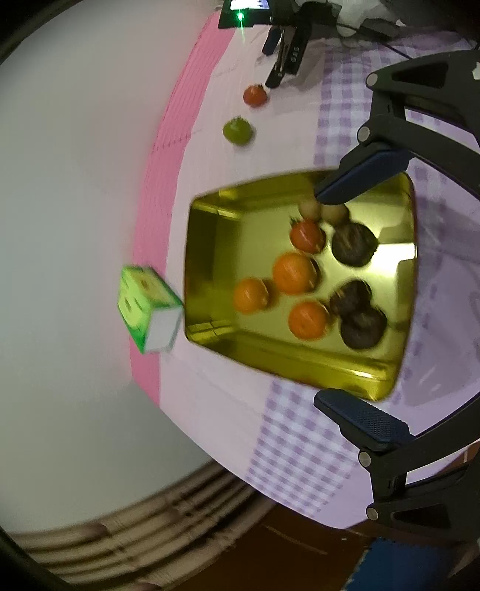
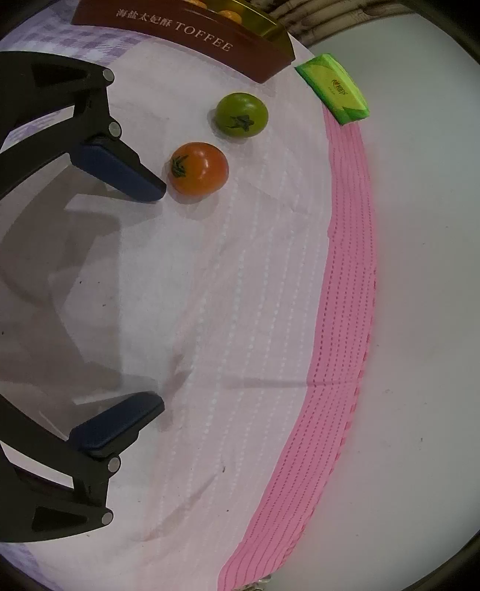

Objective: Organize fruits
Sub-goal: 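Withdraw the right gripper from the tray toward the remaining tomatoes, then move the left gripper to the green tomato and grasp it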

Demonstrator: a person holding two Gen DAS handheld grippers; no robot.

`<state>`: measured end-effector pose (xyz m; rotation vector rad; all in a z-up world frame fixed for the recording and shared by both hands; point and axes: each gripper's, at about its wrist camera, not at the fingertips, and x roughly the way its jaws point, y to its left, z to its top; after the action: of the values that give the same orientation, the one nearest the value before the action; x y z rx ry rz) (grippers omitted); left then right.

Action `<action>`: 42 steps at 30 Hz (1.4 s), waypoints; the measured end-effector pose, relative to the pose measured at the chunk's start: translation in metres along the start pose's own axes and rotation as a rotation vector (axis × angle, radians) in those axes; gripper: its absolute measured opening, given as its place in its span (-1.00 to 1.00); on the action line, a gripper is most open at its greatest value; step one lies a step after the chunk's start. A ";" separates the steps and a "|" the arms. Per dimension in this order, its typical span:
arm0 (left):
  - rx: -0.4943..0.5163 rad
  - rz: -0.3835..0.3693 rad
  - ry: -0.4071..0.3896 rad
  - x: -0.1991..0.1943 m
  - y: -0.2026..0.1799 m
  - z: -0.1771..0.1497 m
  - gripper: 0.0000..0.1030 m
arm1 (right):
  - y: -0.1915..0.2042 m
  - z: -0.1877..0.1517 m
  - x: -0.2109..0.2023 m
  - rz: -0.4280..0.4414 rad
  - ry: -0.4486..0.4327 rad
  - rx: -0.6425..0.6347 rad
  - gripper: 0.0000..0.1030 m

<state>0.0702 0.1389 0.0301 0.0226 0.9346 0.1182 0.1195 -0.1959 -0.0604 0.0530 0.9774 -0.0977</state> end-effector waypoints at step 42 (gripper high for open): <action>0.404 -0.328 0.159 0.122 -0.173 0.080 0.26 | 0.001 0.000 0.002 -0.001 -0.005 0.003 1.00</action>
<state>0.2219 -0.0170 -0.0328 0.2352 1.0968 -0.3787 0.1202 -0.1952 -0.0619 0.0548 0.9723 -0.1004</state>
